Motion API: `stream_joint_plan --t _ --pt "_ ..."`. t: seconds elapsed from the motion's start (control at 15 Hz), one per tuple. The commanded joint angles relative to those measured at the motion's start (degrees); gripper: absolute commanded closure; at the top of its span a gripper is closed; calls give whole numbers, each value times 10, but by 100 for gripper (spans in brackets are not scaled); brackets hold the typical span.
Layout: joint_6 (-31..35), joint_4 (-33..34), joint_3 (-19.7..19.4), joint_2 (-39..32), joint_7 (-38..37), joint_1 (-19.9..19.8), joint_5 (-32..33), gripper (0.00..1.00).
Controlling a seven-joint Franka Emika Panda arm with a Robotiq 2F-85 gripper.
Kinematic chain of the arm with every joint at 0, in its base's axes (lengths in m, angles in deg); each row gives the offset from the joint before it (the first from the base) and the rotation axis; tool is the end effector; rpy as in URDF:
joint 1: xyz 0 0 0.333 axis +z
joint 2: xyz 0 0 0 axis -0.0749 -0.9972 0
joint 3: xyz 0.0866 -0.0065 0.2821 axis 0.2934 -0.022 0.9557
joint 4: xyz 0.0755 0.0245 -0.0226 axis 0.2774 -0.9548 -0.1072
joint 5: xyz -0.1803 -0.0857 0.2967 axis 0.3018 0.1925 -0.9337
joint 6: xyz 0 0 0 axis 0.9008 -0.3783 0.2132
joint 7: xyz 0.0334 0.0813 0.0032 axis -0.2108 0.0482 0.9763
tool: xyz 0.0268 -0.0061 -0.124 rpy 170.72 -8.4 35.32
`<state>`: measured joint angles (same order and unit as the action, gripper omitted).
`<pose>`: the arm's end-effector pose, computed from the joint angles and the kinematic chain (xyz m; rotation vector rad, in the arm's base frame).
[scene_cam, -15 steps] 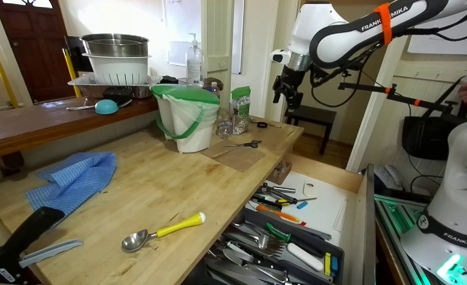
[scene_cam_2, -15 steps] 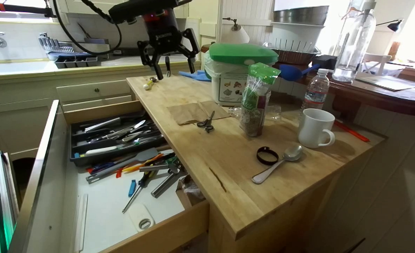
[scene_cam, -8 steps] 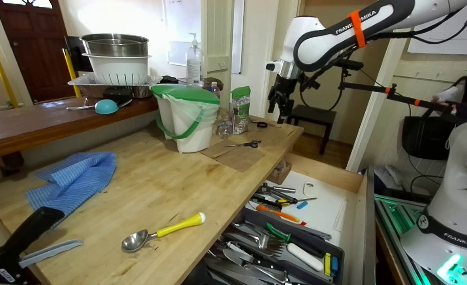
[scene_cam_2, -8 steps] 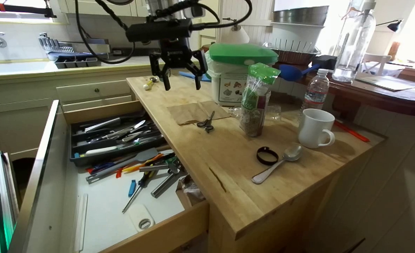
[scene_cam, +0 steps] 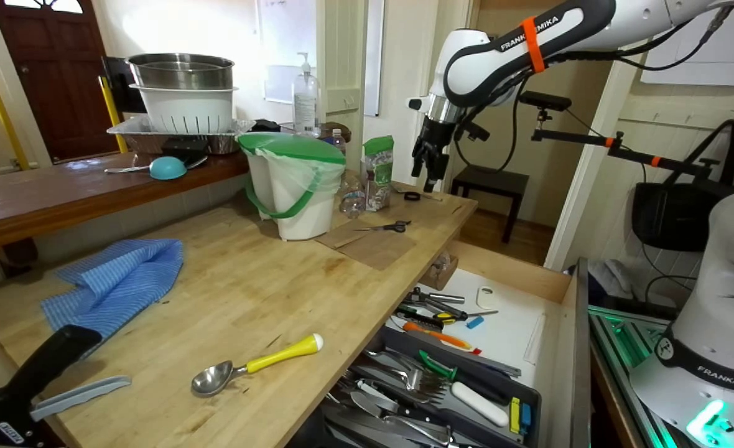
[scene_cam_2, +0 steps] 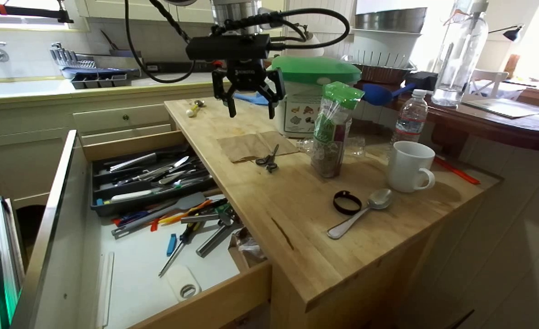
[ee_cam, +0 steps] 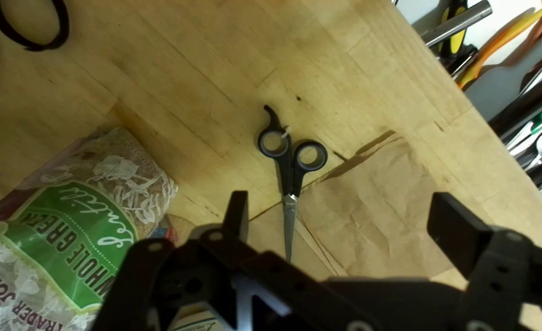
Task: Pick up the scissors and place it in the right panel of the cutlery holder in the drawer
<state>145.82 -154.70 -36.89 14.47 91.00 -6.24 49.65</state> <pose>0.4906 -0.2355 0.4045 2.9531 0.7817 0.2423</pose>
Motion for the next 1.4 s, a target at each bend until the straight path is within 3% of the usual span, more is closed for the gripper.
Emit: stream_joint_plan --t 0.0,0.4,0.73,0.8,1.07,1.2,1.33 --pt "16 22 14 -28 -20 -14 0 0" --pt "-23 96 25 -99 7 -46 -79 0" --pt "-33 130 40 -158 -36 -55 -47 2" --pt "-28 134 42 -168 -53 -53 -37 6" --pt "-15 156 51 -202 -131 -48 -9 4" --pt "-14 159 58 -204 -155 -50 -1 5" --pt "5 123 61 -159 -177 -49 4 0"
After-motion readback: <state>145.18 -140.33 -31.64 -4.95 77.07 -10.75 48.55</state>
